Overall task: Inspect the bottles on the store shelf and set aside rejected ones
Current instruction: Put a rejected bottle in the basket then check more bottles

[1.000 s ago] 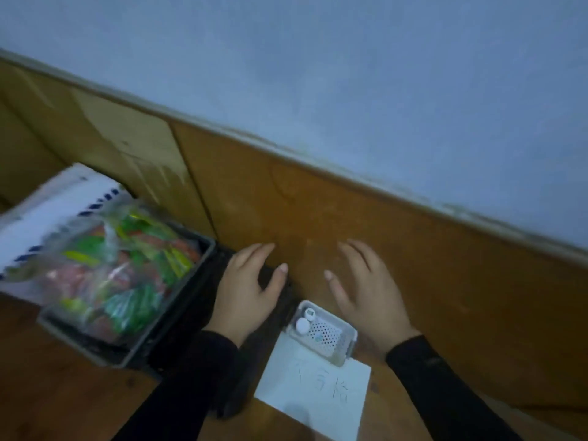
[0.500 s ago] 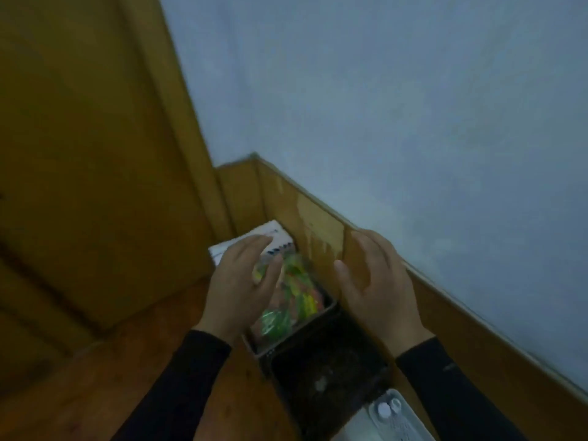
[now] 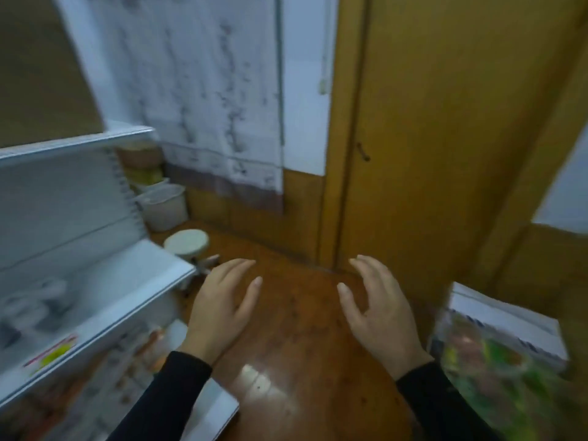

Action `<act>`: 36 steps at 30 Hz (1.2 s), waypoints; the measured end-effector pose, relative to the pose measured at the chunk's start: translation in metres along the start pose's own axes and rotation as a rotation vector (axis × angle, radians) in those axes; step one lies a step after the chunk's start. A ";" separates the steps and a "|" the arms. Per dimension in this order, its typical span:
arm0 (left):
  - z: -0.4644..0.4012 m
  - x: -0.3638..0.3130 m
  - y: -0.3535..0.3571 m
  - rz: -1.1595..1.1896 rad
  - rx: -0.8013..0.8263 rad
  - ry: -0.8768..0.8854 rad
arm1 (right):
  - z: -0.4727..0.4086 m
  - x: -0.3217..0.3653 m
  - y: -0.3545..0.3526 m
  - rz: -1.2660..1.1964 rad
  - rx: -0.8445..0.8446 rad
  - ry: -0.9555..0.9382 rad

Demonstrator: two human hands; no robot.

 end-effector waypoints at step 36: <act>0.049 0.382 -0.158 -0.174 -0.169 -1.109 | -0.086 0.348 0.465 -0.436 1.052 -0.624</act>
Point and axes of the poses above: each hand's wrist, its own z-axis away from the middle knuckle, its own y-axis out of the palm, x = y × z, the point moved 4 cm from there along -z, towards the middle knuckle
